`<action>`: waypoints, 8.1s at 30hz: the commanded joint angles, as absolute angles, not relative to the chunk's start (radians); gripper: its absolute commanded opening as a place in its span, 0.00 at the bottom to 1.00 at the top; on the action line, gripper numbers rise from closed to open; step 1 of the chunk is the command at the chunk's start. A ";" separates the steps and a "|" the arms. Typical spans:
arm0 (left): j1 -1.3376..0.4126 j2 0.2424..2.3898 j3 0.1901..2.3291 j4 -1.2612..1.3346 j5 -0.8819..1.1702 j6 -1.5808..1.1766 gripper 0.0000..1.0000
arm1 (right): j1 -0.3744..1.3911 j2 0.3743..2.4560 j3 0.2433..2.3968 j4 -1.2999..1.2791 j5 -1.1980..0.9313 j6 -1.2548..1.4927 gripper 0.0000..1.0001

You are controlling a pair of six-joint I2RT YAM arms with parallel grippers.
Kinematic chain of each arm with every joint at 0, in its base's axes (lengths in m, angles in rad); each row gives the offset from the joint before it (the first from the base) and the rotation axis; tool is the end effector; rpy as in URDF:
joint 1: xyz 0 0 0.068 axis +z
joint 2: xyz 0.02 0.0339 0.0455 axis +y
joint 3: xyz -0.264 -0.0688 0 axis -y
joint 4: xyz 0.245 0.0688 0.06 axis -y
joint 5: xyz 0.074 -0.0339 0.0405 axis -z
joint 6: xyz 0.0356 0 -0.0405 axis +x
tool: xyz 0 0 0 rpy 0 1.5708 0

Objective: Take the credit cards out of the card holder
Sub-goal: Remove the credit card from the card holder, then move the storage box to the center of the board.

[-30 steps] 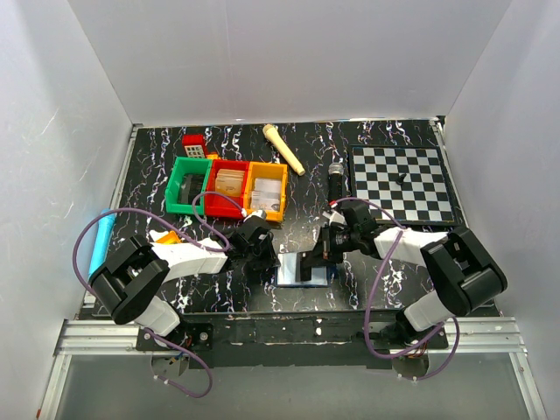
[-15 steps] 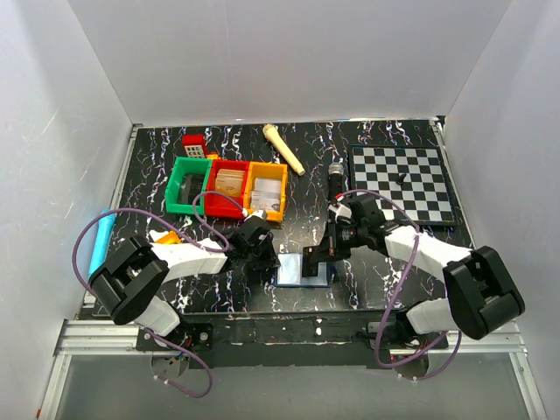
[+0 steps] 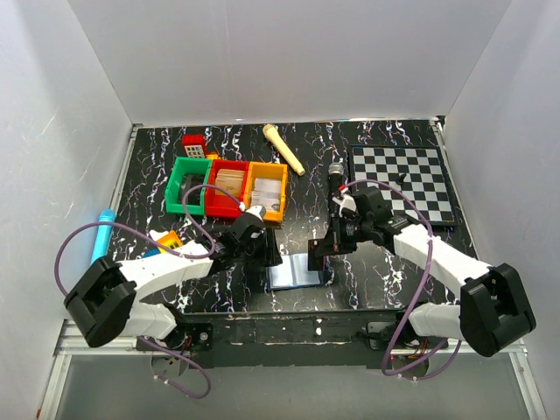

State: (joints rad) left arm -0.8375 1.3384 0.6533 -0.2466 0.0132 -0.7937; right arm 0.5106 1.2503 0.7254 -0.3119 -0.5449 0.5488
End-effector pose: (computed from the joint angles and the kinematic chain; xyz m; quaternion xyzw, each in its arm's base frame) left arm 0.1685 -0.1877 0.1739 0.0229 0.9491 -0.2330 0.2108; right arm 0.2081 0.1377 0.2157 -0.0794 0.9007 0.3914 0.1713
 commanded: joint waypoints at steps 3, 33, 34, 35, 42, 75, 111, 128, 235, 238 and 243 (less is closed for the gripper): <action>-0.851 1.162 0.723 -0.262 -0.002 -0.755 0.53 | 0.540 1.161 0.781 -0.348 -0.502 0.496 0.01; -0.793 0.679 0.440 0.201 0.595 -0.571 0.56 | 0.907 1.273 1.167 -0.673 -0.761 0.138 0.01; -0.793 0.686 0.442 0.202 0.604 -0.571 0.55 | 0.907 1.275 1.173 -0.676 -0.762 0.137 0.01; -0.792 0.692 0.442 0.206 0.615 -0.571 0.55 | 0.908 1.278 1.175 -0.680 -0.762 0.137 0.01; -0.792 0.730 0.440 0.221 0.649 -0.568 0.38 | 0.911 1.285 1.193 -0.692 -0.765 0.129 0.01; -0.644 0.442 0.195 0.479 0.390 -0.883 0.00 | 0.716 1.029 0.927 -0.163 -0.739 0.515 0.60; -0.634 0.469 0.160 0.614 0.353 -0.985 0.00 | 0.749 1.097 0.857 0.087 -0.822 0.664 0.34; -0.611 0.465 0.300 0.378 0.449 -0.832 0.53 | 0.750 1.068 0.893 -0.039 -0.804 0.579 0.01; -0.893 1.155 1.117 -0.706 0.657 0.281 0.00 | 0.881 1.158 1.083 -0.538 -0.698 0.222 0.35; -0.888 1.138 1.100 -0.704 0.631 0.272 0.00 | 0.874 1.143 1.080 -0.534 -0.670 0.238 0.49; -0.806 1.097 1.033 -0.669 0.598 0.181 0.00 | 0.847 1.097 1.075 -0.551 -0.600 0.265 0.64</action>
